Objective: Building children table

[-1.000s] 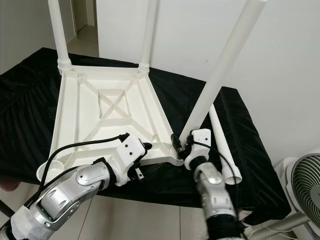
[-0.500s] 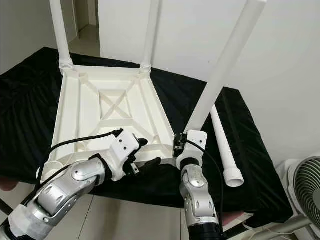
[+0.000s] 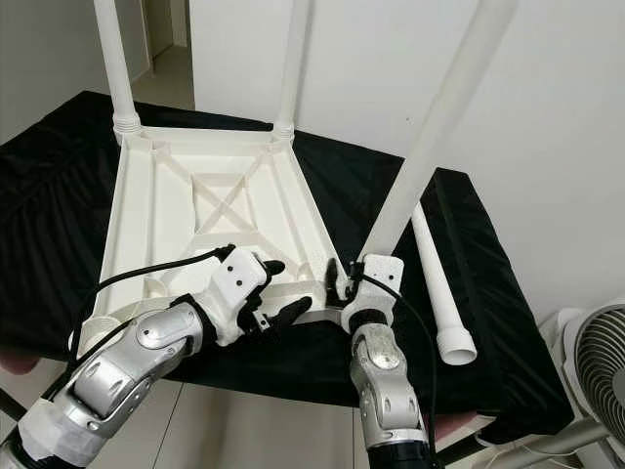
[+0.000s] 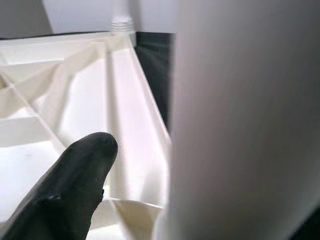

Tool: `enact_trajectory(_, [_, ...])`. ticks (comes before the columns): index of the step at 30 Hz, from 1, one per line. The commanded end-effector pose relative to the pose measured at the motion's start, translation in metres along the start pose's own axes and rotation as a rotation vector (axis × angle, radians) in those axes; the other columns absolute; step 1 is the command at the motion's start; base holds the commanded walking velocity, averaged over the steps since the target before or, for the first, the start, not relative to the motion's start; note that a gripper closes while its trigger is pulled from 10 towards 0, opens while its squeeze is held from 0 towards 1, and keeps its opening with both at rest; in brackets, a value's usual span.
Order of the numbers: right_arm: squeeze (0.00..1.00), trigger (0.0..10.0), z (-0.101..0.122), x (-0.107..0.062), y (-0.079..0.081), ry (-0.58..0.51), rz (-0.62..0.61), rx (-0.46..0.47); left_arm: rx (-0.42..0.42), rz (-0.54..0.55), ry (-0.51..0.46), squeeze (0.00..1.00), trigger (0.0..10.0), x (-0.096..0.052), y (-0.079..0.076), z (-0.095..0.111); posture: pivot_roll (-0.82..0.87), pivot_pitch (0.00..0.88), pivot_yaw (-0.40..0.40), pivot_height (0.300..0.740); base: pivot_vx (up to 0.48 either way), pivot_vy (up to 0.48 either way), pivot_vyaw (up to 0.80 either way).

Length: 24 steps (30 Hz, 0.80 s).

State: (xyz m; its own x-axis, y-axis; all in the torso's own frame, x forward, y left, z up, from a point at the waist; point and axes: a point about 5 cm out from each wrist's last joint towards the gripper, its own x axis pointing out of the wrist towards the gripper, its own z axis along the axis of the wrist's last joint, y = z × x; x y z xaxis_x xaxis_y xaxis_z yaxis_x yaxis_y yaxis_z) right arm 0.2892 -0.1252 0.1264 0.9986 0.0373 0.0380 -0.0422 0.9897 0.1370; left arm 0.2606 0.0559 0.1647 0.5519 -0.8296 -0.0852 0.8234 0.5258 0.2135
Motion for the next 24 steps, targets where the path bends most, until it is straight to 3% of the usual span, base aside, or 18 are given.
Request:
enact_trajectory(1, [1.0,10.0,0.001,-0.001,-0.004,-0.008,-0.005,0.013,0.008,-0.033,-0.001,0.0,10.0,0.001,-0.002,0.0,0.0,0.012,-0.137,0.74,0.0,0.0,0.0])
enact_trajectory(2, [0.6,10.0,0.001,0.0,-0.005,-0.006,0.021,0.015,0.01,-0.036,-0.003,0.0,10.0,0.002,-0.003,0.0,0.0,0.011,-0.136,0.74,0.0,0.0,0.0])
enact_trajectory(3, [0.6,10.0,0.001,0.0,-0.005,-0.006,0.021,0.015,0.01,-0.036,-0.003,0.0,10.0,0.002,-0.003,0.0,0.0,0.011,-0.136,0.74,0.0,0.0,0.0])
enact_trajectory(4, [0.0,10.0,0.004,0.001,-0.009,-0.02,0.046,-0.002,0.011,-0.04,-0.005,0.0,10.0,0.002,-0.005,0.0,0.0,0.009,-0.134,0.74,0.0,0.0,0.0])
enact_trajectory(12, [0.0,10.0,0.005,0.005,-0.03,-0.001,0.261,-0.076,0.018,-0.058,-0.018,0.0,10.0,0.005,-0.01,0.001,0.0,0.002,-0.13,0.74,0.0,0.0,0.0])
enact_trajectory(15, [0.0,10.0,0.005,0.005,-0.033,-0.003,0.29,-0.089,0.02,-0.059,-0.018,0.0,10.0,0.005,-0.01,0.001,0.0,0.0,-0.127,0.74,0.0,0.0,0.0])
enact_trajectory(24, [0.0,10.0,-0.008,0.014,-0.052,0.097,0.487,-0.219,0.036,-0.084,-0.031,0.0,10.0,0.01,-0.014,0.004,0.0,0.0,-0.121,0.74,0.0,0.0,0.0])
